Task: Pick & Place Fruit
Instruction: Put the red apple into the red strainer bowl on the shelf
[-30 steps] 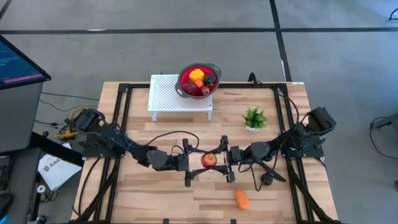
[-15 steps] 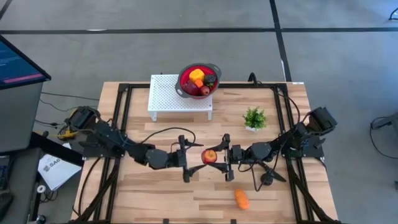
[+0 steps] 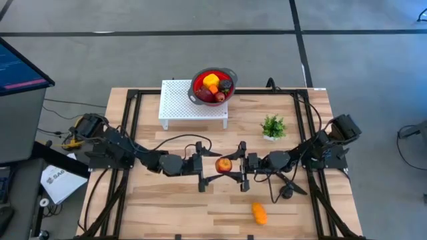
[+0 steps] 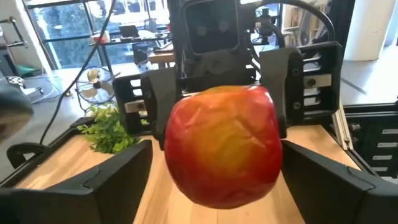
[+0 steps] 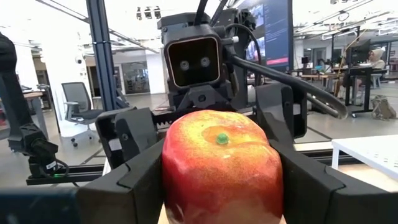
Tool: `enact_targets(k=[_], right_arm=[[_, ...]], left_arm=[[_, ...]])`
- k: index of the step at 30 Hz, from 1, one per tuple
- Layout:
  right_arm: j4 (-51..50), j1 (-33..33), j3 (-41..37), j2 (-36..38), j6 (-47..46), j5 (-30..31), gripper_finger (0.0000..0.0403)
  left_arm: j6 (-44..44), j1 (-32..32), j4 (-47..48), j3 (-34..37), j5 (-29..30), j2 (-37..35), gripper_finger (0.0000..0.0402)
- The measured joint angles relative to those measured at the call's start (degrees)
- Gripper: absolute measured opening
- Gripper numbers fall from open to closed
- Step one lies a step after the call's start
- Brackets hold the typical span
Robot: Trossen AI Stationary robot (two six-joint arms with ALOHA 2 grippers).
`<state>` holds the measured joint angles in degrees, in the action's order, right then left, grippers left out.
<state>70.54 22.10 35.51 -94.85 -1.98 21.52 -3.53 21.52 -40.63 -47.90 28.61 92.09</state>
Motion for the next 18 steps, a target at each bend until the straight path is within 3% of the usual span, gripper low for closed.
enact_targets(k=[10, 18], right_arm=[[0.1, -1.0, -0.1, 0.0, 0.0, -0.3, 0.0242], [-1.5, -0.8, -0.2, 1.2, 5.6, -0.9, 0.0287]], left_arm=[[0.2, -0.8, 0.3, 0.0, -0.4, -0.1, 0.0241], [-0.4, -0.1, 2.4, 0.3, -0.6, -0.3, 0.0264]])
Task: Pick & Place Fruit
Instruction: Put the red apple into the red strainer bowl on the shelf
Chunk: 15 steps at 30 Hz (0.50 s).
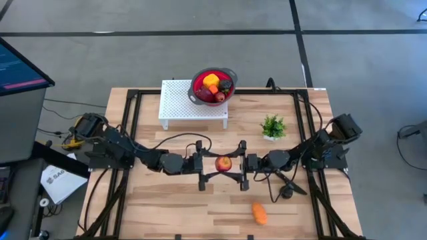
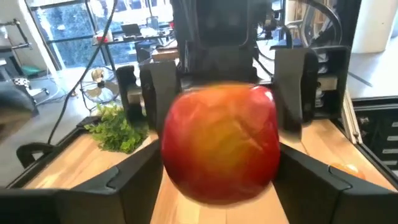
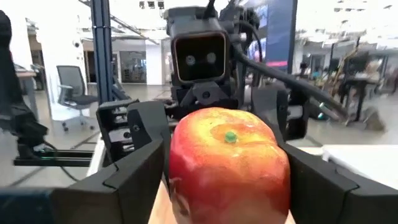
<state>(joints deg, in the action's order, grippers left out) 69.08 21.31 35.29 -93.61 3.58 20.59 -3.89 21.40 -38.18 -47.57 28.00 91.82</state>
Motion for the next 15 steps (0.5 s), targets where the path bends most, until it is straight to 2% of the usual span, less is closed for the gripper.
enact_targets(k=[4, 11, 13, 15], right_arm=[[0.1, 0.5, 0.2, 4.0, 4.1, 0.4, 0.0304], [-10.3, 2.1, 0.2, 12.6, 4.4, 0.5, 0.0308], [-14.9, 2.7, 0.2, 14.5, 3.1, 0.5, 0.0308], [-19.0, 3.2, 0.2, 16.1, 0.6, 0.5, 0.0308]], left_arm=[[1.2, 0.8, 2.8, 2.0, -0.3, 0.6, 0.0259], [6.2, 1.8, 3.6, 4.8, 1.0, 0.4, 0.0238], [6.1, 3.1, 2.9, 4.8, 3.9, 0.1, 0.0241], [4.6, 4.6, 3.4, 4.9, 9.1, -0.7, 0.0247]])
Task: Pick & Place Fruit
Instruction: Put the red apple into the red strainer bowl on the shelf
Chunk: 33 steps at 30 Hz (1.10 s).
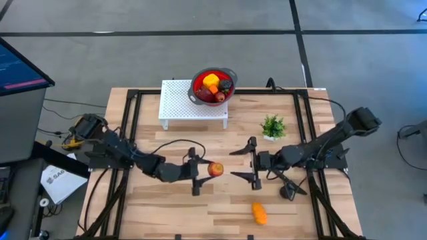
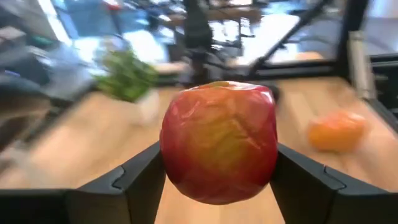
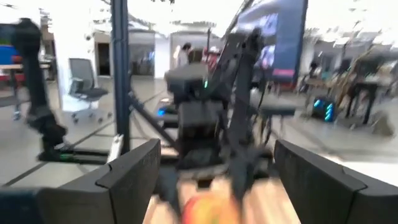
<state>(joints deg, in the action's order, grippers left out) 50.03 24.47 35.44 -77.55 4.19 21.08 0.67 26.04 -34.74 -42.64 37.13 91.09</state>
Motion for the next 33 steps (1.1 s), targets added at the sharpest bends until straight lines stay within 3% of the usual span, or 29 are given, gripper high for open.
enact_targets(k=[6, 10, 14, 18, 22, 26, 33], right_arm=[[-4.9, 1.2, 0.0, -2.5, -7.4, 0.0, 0.0308], [0.5, 2.0, 0.0, -8.5, -8.6, 0.0, 0.0308], [9.6, 1.9, 0.3, -15.3, -8.7, 0.0, 0.0308], [15.4, 0.7, 1.9, -20.3, -8.7, 0.0, 0.0308], [16.0, -0.4, 3.5, -22.5, -8.9, 0.0, 0.0308], [15.8, -1.0, 4.3, -23.1, -9.3, -0.1, 0.0308], [15.7, -0.7, 4.4, -22.8, -9.4, -0.2, 0.0308]], left_arm=[[-8.6, 1.7, 0.0, -0.4, 19.0, -10.2, 0.0253], [-14.8, -4.9, -0.1, -0.5, 19.8, -20.7, 0.0253], [-19.1, -17.3, 1.4, -0.5, 11.8, -27.5, 0.0246], [-10.5, -33.3, 6.0, -0.5, -2.7, -27.3, 0.0242], [-2.9, -45.2, 7.3, -1.6, -10.9, -22.8, 0.0251], [0.8, -50.9, 7.9, -4.8, -17.3, -17.0, 0.0255], [1.3, -53.9, 10.5, -9.9, -17.6, -8.9, 0.0257]])
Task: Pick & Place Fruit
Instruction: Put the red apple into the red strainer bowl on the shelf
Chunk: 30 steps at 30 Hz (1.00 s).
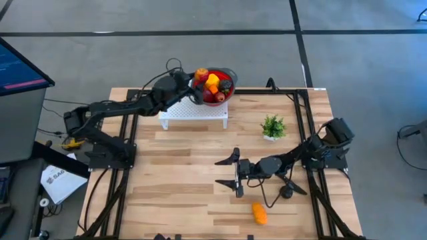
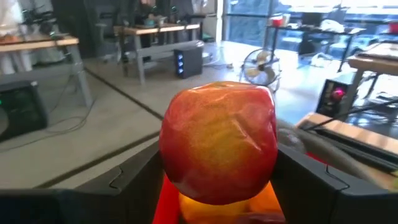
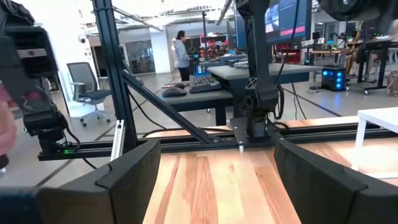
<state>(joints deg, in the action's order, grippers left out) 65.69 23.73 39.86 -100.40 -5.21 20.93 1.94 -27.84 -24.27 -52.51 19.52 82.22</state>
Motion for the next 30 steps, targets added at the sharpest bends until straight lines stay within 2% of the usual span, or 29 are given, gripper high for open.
enact_targets(k=[6, 18, 21, 30], right_arm=[[-0.7, 1.1, 0.0, 0.0, 0.0, -0.1, 0.0308], [-0.7, 1.4, -0.1, 0.0, 0.1, -0.1, 0.0308], [-0.7, 1.4, -0.1, 0.0, 0.1, -0.1, 0.0308], [-0.7, 1.4, -0.1, 0.0, -0.7, -0.1, 0.0308]], left_arm=[[0.5, -0.5, 0.2, -0.1, 2.8, 0.3, 0.0257], [1.9, -1.0, 2.7, -0.1, 2.3, 0.3, 0.026], [1.9, -1.0, 3.3, -0.1, 0.6, 0.3, 0.0273], [2.0, -1.0, 5.0, -0.1, 0.6, 0.3, 0.0318]])
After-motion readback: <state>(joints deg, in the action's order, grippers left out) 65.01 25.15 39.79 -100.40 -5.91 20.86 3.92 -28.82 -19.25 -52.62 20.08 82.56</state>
